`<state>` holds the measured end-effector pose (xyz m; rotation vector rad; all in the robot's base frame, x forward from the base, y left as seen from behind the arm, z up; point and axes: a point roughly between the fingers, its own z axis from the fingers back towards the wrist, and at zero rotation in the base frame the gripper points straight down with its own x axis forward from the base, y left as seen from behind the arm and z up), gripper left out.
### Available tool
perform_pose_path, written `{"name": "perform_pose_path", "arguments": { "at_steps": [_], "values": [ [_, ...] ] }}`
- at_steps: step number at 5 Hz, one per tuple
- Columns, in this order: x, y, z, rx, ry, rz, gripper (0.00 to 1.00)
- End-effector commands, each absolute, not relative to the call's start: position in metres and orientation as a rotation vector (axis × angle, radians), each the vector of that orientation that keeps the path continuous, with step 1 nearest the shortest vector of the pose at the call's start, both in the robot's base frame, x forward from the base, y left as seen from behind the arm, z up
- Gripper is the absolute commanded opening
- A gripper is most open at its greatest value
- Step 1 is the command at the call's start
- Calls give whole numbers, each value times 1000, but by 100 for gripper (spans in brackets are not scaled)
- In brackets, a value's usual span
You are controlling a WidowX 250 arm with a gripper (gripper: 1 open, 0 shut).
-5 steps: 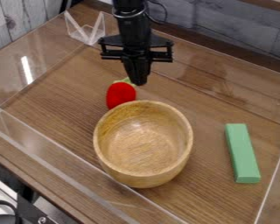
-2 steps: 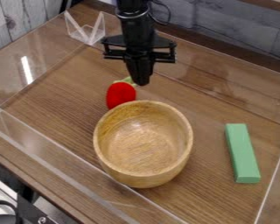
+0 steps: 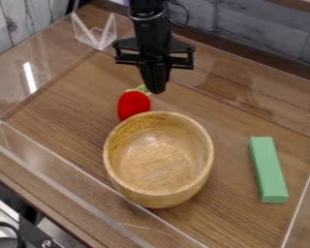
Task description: Move the red fruit to the right
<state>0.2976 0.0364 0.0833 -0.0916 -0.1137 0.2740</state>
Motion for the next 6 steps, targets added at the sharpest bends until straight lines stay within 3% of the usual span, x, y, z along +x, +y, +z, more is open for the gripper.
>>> {"name": "perform_pose_path", "arguments": {
  "at_steps": [1,3,4,6],
  "values": [
    [303,37,93,-80,-162,252,0],
    [303,38,89,-73,-158,240,0],
    [302,42,83,-58,-157,258,100],
    [307,57,65,-20,-141,297,100]
  ]
}}
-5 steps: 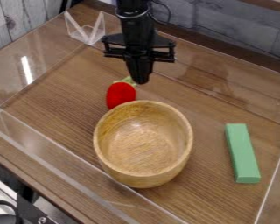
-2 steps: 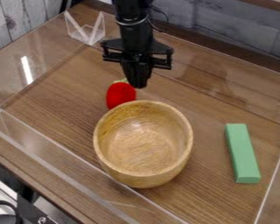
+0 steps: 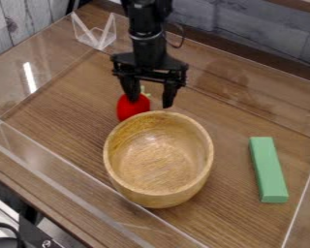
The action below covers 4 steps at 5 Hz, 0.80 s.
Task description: Move the red fruit to the right
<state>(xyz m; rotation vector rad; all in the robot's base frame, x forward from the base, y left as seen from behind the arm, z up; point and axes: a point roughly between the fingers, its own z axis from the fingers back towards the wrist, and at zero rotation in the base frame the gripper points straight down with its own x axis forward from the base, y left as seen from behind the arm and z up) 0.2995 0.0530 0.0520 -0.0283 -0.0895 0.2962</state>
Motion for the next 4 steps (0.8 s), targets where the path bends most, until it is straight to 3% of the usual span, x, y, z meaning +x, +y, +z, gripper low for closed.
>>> {"name": "perform_pose_path", "arguments": {
  "at_steps": [1,2,3,4],
  "values": [
    [308,70,55,0,-132,328,100],
    [309,72,48,10,-122,336,0],
    [309,72,48,13,-121,337,0],
    [318,62,67,1,-142,339,0]
  ]
}}
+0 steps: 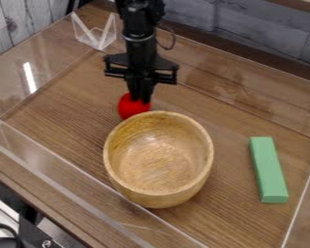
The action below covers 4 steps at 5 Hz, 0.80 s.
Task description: Move the red fruit to the right
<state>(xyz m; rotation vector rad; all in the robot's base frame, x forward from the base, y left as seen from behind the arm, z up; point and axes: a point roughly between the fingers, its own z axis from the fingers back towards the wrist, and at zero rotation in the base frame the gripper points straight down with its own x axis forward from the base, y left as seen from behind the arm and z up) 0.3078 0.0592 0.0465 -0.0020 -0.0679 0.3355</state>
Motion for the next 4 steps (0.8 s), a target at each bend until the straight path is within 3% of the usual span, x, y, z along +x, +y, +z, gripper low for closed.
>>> {"name": "perform_pose_path", "arguments": {
  "at_steps": [1,2,3,4],
  "values": [
    [332,47,90,-21,-173,327,0],
    [351,22,109,-44,-204,294,0],
    [375,-17,112,-74,-215,225,0],
    [379,-56,101,-82,-209,164,0]
  ]
}}
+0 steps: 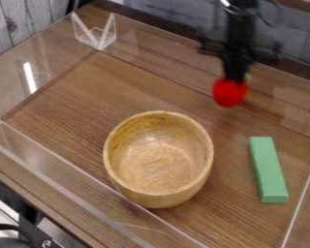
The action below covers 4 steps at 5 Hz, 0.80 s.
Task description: Move the red fruit to the right
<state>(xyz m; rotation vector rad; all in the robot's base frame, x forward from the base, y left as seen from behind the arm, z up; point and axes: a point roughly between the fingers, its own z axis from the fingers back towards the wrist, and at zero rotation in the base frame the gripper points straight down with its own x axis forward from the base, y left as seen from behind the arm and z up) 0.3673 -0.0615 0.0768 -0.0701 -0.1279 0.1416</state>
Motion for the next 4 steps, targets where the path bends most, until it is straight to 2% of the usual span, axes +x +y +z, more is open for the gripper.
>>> {"name": "perform_pose_path", "arguments": {
  "at_steps": [1,4],
  "values": [
    [381,-80,87,-77,-203,145,0],
    [375,-86,61,-68,-212,146,0]
  ]
}}
